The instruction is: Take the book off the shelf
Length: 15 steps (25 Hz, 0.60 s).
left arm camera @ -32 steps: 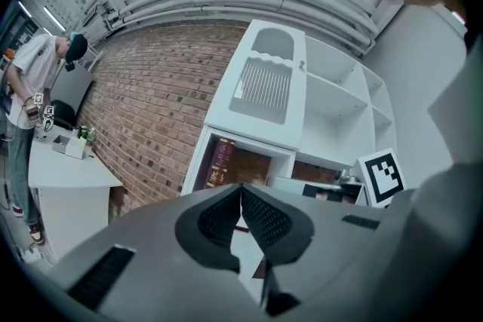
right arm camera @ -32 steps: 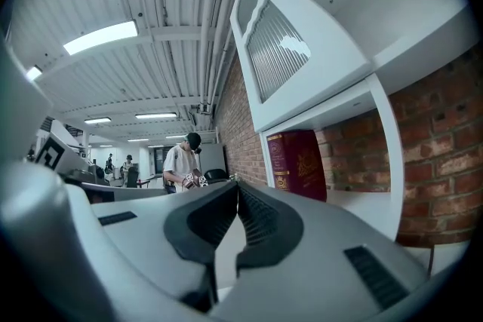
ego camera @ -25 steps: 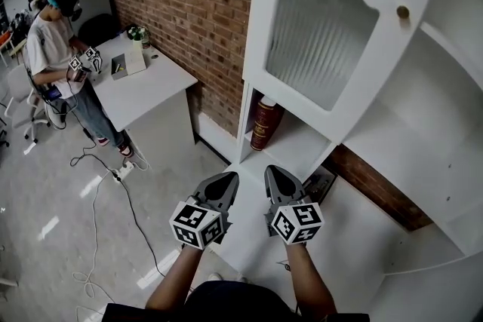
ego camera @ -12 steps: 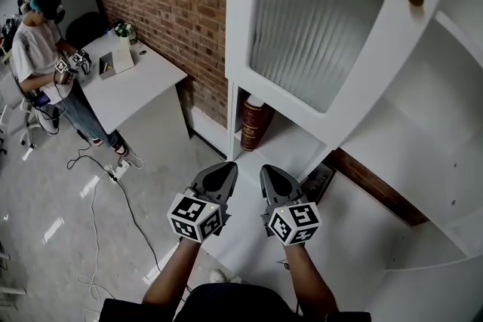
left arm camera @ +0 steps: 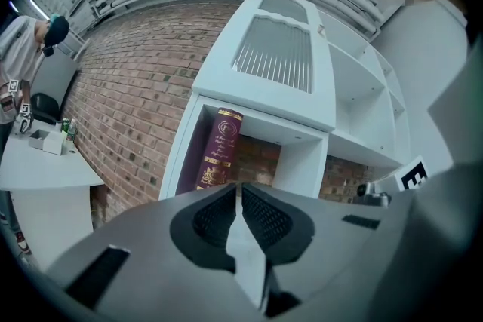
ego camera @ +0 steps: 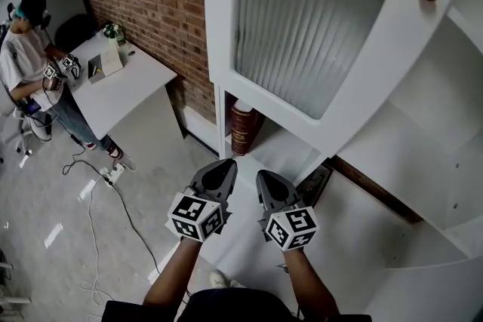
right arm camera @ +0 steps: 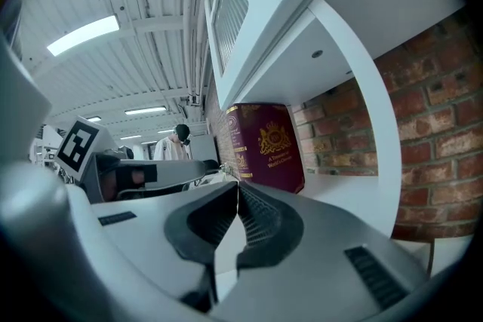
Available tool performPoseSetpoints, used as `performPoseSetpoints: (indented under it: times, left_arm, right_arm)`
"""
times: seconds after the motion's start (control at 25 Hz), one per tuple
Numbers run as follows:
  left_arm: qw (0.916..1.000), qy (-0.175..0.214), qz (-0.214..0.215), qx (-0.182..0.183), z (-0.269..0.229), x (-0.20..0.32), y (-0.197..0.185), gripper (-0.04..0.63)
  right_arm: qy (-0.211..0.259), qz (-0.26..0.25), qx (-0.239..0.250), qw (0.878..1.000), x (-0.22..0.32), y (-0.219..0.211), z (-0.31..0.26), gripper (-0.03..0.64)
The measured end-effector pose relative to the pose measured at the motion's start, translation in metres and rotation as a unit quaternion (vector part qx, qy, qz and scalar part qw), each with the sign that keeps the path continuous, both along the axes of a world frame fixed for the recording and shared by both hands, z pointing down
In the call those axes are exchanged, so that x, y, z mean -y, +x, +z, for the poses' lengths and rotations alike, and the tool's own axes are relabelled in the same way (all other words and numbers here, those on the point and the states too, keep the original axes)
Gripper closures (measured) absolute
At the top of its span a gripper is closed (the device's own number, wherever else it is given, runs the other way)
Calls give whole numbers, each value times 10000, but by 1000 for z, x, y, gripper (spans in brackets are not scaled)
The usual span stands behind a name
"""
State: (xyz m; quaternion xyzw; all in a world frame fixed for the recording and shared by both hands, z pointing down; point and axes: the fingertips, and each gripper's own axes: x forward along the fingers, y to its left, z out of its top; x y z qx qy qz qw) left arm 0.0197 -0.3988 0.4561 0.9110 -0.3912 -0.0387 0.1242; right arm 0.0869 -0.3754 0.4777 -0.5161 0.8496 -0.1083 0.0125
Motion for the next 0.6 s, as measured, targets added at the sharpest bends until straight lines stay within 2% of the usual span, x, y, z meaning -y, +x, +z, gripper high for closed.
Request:
performPoseSetpoints:
  times: [0.36,0.6]
  left_arm:
    - [9997,76,-186,162,5,26,6,569]
    - [9996,47,-251,122,6,39,14,485]
  right_arm:
    - [-129,41,47,9999,8,9,13,597]
    - [-179,66,77,9998,13,14,18,597]
